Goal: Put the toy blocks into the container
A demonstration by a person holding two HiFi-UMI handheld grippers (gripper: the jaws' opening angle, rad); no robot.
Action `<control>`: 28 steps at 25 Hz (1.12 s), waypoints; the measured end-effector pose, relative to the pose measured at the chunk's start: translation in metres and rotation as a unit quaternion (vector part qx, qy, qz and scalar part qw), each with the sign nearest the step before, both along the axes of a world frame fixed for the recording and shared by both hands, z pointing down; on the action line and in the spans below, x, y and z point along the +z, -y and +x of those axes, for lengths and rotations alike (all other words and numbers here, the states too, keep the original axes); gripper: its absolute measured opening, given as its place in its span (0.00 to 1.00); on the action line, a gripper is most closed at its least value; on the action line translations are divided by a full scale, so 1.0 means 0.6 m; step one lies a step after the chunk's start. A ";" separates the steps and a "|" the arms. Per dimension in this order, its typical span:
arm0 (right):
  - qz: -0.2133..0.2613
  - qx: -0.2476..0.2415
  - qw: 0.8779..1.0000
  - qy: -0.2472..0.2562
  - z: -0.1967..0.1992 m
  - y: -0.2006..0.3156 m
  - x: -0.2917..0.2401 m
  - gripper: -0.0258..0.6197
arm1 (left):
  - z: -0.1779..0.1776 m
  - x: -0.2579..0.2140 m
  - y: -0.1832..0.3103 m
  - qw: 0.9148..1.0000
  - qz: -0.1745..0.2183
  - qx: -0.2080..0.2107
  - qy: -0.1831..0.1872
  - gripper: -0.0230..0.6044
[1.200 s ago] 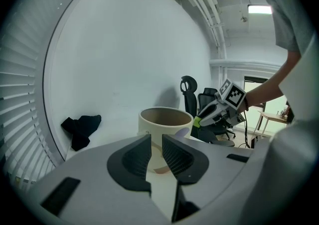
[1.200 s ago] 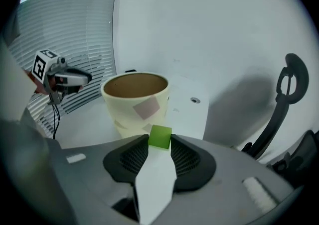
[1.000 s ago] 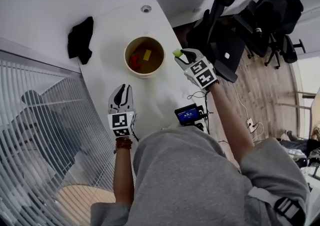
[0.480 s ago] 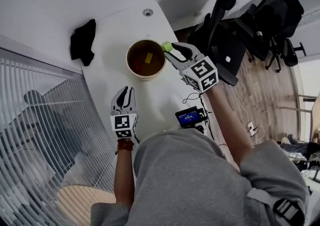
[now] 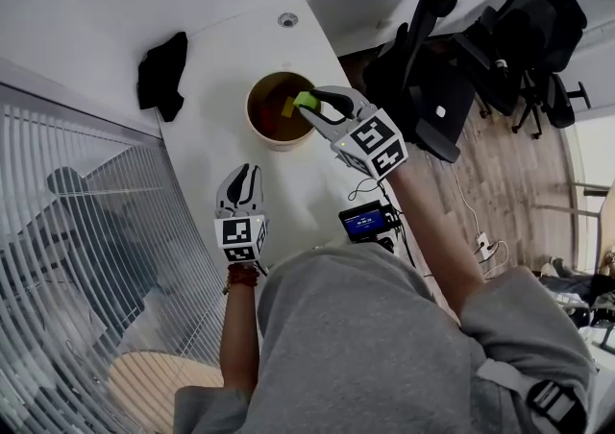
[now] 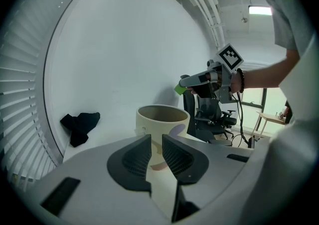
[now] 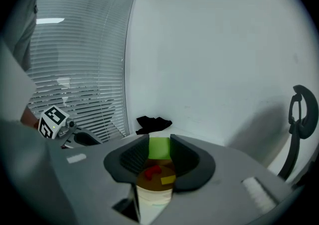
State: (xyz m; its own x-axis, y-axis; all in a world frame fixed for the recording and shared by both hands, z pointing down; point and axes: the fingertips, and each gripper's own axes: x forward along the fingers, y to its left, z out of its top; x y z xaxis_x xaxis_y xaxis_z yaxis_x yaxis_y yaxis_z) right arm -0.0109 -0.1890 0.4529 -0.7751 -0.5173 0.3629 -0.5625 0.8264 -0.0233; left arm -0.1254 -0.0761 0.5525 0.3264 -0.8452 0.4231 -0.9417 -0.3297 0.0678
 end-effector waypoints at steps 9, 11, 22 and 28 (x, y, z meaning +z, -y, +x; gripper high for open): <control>-0.003 -0.008 1.000 -0.003 -0.005 -0.007 0.005 0.26 | 0.001 -0.005 0.003 1.000 0.002 0.000 -0.002 0.15; -0.001 -0.008 1.000 0.001 -0.004 -0.008 0.004 0.26 | 0.002 -0.006 0.003 1.000 0.005 0.001 -0.002 0.15; 0.034 -0.008 0.999 0.018 -0.002 -0.020 -0.036 0.26 | 0.008 -0.037 0.010 1.000 0.025 0.006 -0.001 0.15; 0.086 0.012 0.995 0.047 0.004 -0.037 -0.089 0.21 | 0.018 -0.092 0.022 0.998 0.063 0.011 0.002 0.15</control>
